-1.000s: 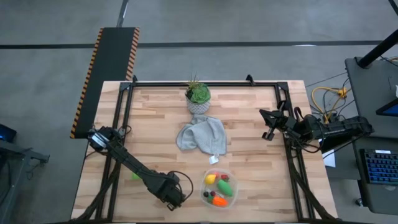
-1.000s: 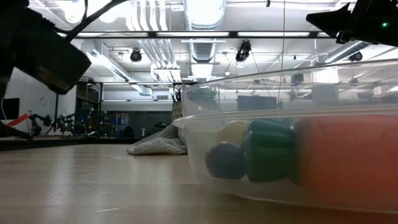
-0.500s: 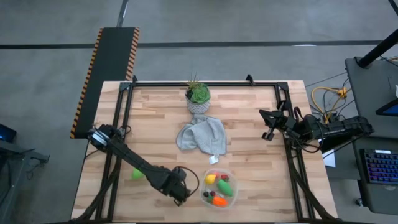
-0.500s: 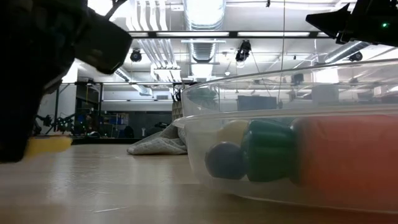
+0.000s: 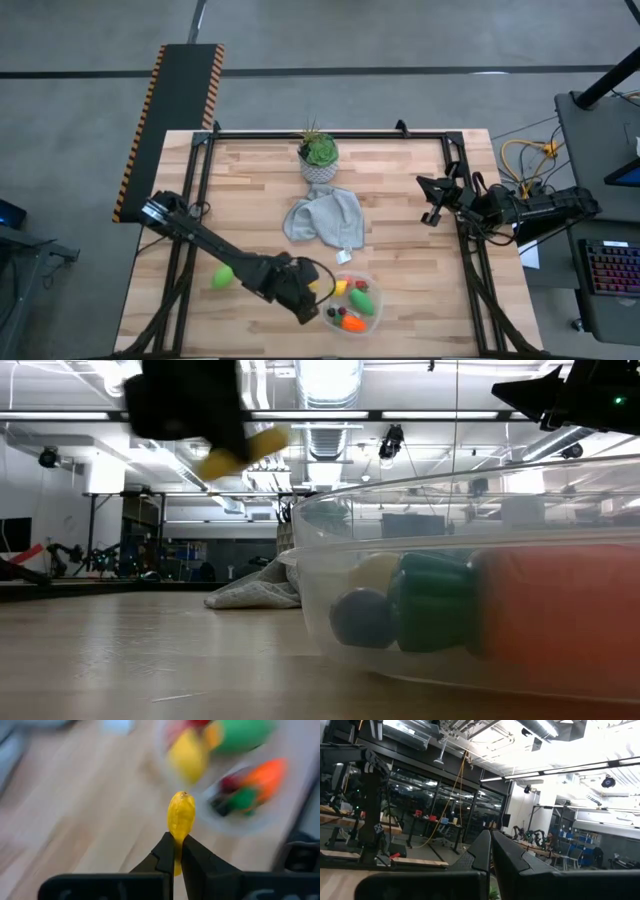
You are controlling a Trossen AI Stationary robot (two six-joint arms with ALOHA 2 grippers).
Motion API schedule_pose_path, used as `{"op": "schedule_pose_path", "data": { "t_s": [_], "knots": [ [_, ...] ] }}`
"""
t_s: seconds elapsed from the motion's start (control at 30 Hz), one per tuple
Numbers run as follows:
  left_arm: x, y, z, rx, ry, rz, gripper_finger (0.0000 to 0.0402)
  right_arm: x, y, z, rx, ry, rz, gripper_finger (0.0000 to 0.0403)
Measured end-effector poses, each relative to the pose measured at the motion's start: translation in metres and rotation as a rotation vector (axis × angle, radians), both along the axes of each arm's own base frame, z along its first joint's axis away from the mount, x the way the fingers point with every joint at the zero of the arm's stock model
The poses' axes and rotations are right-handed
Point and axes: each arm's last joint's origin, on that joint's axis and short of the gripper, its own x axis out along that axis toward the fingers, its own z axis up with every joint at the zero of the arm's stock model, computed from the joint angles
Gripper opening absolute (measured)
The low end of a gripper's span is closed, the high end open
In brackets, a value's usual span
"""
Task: Pick and placing Produce into tupperware
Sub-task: Put the yellow corn into the transparent bin
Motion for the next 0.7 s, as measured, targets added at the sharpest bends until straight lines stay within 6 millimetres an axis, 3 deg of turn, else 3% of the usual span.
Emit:
{"op": "schedule_pose_path", "data": {
  "t_s": [0.13,0.23,0.7],
  "knots": [
    [0.025,0.007,0.005,-0.013,-0.181,-0.083,0.0,0.0,0.0,0.0,0.0,0.0,0.0,0.0009],
    [0.035,0.012,0.0,-0.013,-0.204,-0.128,0.0,0.0,0.0,0.0,0.002,0.001,0.001,0.0009],
    [0.055,-0.001,-0.027,-0.061,-0.246,-0.313,0.0,0.0,0.0,-0.001,0.015,0.0,0.007,0.0009]
  ]
}}
